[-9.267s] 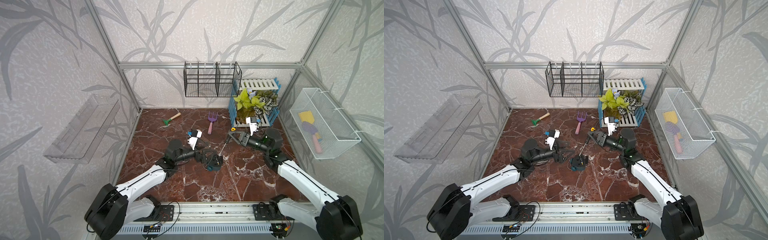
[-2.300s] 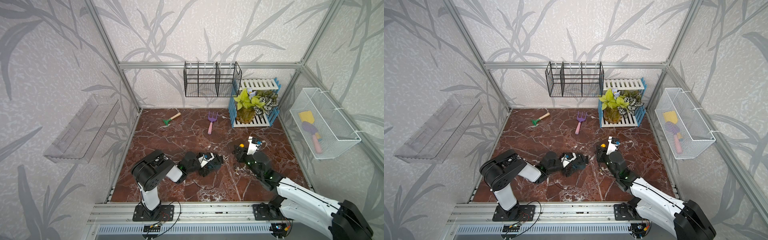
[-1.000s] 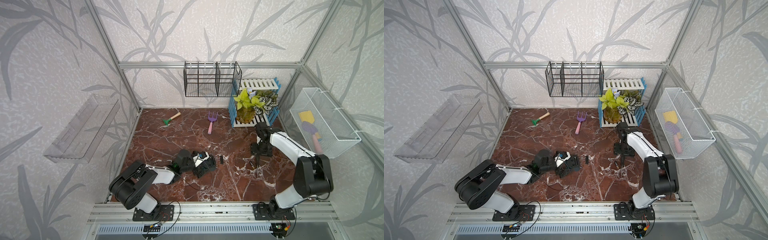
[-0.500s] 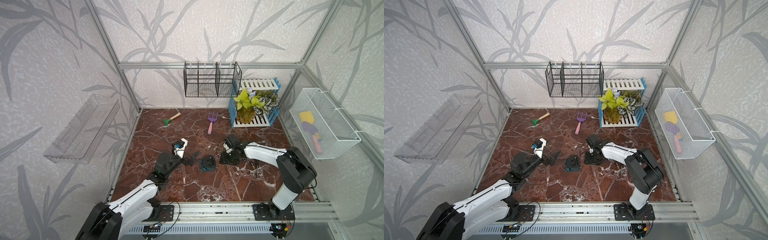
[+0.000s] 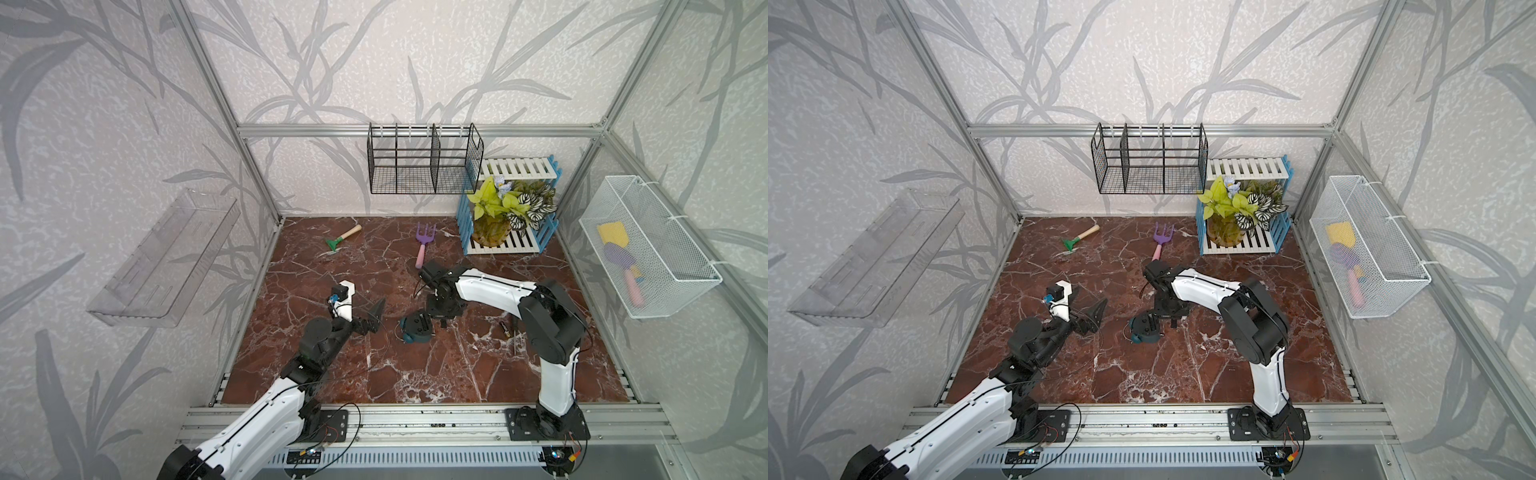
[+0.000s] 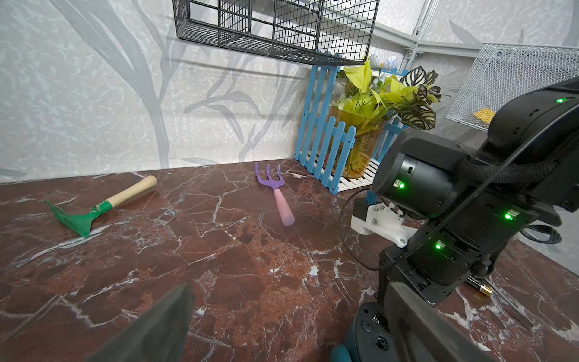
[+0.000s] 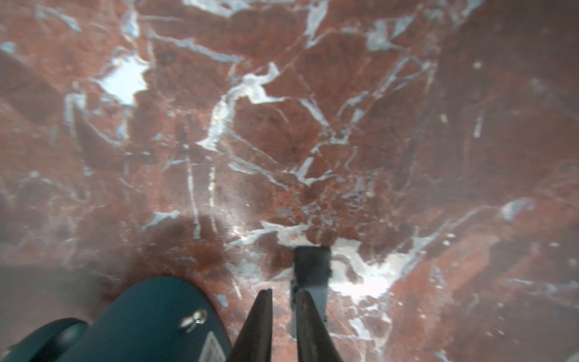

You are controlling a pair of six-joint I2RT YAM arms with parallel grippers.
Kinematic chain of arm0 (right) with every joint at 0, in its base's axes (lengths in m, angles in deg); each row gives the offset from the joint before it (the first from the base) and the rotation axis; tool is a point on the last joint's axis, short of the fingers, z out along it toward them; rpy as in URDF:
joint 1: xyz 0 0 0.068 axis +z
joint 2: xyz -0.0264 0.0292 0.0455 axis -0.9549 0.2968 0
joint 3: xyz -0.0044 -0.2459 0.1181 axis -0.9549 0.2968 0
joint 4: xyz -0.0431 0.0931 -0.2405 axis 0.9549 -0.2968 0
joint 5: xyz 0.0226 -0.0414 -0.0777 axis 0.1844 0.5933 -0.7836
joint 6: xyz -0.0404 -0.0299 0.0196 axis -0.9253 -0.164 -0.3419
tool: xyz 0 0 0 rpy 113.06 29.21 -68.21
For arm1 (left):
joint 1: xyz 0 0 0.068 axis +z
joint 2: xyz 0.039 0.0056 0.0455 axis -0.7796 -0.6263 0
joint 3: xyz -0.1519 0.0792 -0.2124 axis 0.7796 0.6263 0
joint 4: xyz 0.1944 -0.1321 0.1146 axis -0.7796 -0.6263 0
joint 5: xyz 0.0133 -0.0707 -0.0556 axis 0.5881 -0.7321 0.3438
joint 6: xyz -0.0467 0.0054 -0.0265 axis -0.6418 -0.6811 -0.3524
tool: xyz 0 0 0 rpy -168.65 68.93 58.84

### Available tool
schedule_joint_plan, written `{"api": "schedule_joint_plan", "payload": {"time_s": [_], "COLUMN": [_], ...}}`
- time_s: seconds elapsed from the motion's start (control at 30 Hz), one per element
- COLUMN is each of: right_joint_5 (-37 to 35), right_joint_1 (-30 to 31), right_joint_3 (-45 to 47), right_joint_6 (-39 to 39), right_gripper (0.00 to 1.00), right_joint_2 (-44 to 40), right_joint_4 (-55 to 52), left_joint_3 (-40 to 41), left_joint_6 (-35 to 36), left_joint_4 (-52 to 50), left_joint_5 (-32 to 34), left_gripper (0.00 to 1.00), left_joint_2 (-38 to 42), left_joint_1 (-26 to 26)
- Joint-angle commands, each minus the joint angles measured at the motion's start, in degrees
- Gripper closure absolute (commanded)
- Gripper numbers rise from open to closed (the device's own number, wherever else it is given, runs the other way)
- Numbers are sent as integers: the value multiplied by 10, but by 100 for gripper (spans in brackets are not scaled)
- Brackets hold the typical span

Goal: Remove the battery from the alarm
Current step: Pick up the cover from the center of the board.

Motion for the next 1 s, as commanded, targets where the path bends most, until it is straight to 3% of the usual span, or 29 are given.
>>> {"api": "schedule_joint_plan", "payload": {"time_s": [0.0, 0.53, 0.83, 0.97], "right_joint_5": [-32, -11, -4, 0], "right_joint_1": [7, 13, 12, 3], "right_joint_3": [-18, -33, 8, 32], "right_joint_6": [3, 6, 4, 0], "right_gripper": [81, 81, 97, 97], "right_joint_2": [7, 52, -2, -64], "right_joint_4": [-54, -55, -30, 0], "left_joint_3": [2, 4, 2, -7], "left_joint_6": [-6, -6, -14, -35], "left_joint_4": [0, 8, 16, 35], "left_joint_5": [-1, -8, -29, -93], "left_gripper": [0, 0, 0, 0], "left_joint_2": [2, 2, -3, -25], "left_joint_1": [3, 3, 3, 3]}}
